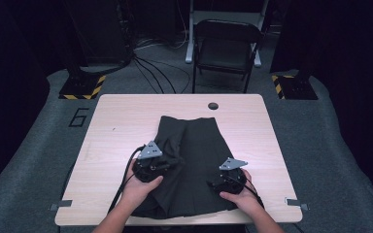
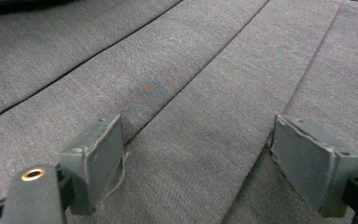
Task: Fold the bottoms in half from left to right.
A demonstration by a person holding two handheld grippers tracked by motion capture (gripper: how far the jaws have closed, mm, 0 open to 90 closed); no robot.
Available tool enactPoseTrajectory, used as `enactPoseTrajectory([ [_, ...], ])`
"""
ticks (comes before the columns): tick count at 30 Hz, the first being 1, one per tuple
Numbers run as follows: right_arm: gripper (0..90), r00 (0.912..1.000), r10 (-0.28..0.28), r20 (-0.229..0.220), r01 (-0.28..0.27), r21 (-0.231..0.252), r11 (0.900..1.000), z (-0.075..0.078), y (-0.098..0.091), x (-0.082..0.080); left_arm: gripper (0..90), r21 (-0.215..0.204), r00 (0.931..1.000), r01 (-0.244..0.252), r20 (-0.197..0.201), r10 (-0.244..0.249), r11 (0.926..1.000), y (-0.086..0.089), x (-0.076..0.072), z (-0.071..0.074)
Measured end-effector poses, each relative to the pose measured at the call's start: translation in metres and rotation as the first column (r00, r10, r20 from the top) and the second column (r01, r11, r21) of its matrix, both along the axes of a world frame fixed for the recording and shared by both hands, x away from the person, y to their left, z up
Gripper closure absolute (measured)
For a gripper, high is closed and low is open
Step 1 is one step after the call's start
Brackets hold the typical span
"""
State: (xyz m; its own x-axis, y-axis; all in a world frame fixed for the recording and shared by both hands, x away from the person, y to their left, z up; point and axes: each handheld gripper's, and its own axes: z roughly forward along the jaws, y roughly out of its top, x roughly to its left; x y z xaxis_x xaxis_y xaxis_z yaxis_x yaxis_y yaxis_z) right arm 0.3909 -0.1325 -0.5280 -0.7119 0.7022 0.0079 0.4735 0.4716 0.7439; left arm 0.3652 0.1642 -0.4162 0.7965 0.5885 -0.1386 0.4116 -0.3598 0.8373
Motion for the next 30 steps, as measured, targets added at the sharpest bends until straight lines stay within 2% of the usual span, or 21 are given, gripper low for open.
enactPoseTrajectory([
  [1, 16.9, 1.0000, 0.000, 0.000, 0.000, 0.000, 1.0000, 0.000, 0.000, 0.000, 86.0, 0.000, 1.0000, 0.000, 0.000, 0.000, 1.0000, 0.000, 0.000, 0.000],
  [4, 16.9, 1.0000, 0.001, -0.001, -0.001, -0.001, 1.0000, 0.000, 0.000, 0.000, 86.0, 0.008, 0.9994, 0.025, -0.023, -0.025, 0.9997, -0.012, -0.001, -0.013],
  [6, 16.9, 1.0000, -0.003, -0.001, 0.003, 0.003, 1.0000, 0.000, 0.000, 0.000, 86.0, 0.017, 0.9976, 0.043, -0.055, -0.042, 0.9989, -0.022, -0.002, -0.025],
  [7, 16.9, 1.0000, -0.003, -0.001, 0.003, 0.003, 1.0000, 0.000, 0.000, 0.000, 85.9, 0.017, 0.9976, 0.043, -0.055, -0.042, 0.9989, -0.022, -0.002, -0.025],
  [11, 16.9, 1.0000, -0.002, -0.002, 0.002, 0.002, 1.0000, 0.000, 0.000, 0.000, 85.7, 0.053, 0.9938, 0.069, -0.091, -0.064, 0.9962, -0.031, -0.003, -0.040],
  [15, 16.9, 1.0000, -0.002, -0.002, 0.002, 0.002, 1.0000, 0.000, 0.000, 0.000, 84.1, 0.087, 0.9919, 0.066, -0.114, -0.056, 0.9940, -0.037, -0.007, -0.056],
  [19, 16.9, 1.0000, -0.002, -0.002, 0.002, 0.002, 1.0000, 0.000, 0.000, 0.000, 79.8, 0.082, 0.9911, 0.077, -0.115, -0.068, 0.9936, -0.035, -0.009, -0.054],
  [20, 16.9, 1.0000, -0.002, -0.002, 0.002, 0.002, 1.0000, 0.000, 0.000, 0.000, 77.2, 0.070, 0.9907, 0.079, -0.117, -0.070, 0.9944, -0.033, -0.010, -0.052],
  [21, 16.9, 1.0000, -0.002, -0.001, 0.002, 0.002, 1.0000, 0.000, 0.000, 0.000, 70.6, 0.051, 0.9904, 0.084, -0.114, -0.078, 0.9952, -0.029, -0.012, -0.047],
  [23, 16.9, 1.0000, -0.002, -0.001, 0.002, 0.001, 1.0000, 0.000, 0.000, 0.000, 68.6, 0.035, 0.9913, 0.080, -0.108, -0.075, 0.9962, -0.025, -0.014, -0.043],
  [24, 16.9, 1.0000, -0.002, -0.002, 0.002, 0.002, 1.0000, 0.000, 0.000, 0.000, 62.7, 0.023, 0.9933, 0.065, -0.097, -0.062, 0.9976, -0.018, -0.017, -0.038],
  [26, 16.9, 1.0000, -0.002, -0.002, 0.002, 0.002, 1.0000, 0.000, 0.000, 0.000, 60.2, 0.016, 0.9943, 0.050, -0.095, -0.048, 0.9986, -0.014, -0.018, -0.035],
  [27, 16.9, 1.0000, 0.002, -0.001, -0.002, -0.001, 1.0000, 0.000, 0.000, 0.000, 56.4, -0.009, 0.9955, 0.025, -0.091, -0.026, 0.9996, -0.004, -0.020, -0.031],
  [30, 16.9, 1.0000, 0.001, -0.002, -0.001, 0.000, 1.0000, 0.000, 0.000, 0.000, 52.2, -0.010, 0.9968, -0.005, -0.079, 0.004, 0.9999, 0.005, -0.022, -0.028],
])
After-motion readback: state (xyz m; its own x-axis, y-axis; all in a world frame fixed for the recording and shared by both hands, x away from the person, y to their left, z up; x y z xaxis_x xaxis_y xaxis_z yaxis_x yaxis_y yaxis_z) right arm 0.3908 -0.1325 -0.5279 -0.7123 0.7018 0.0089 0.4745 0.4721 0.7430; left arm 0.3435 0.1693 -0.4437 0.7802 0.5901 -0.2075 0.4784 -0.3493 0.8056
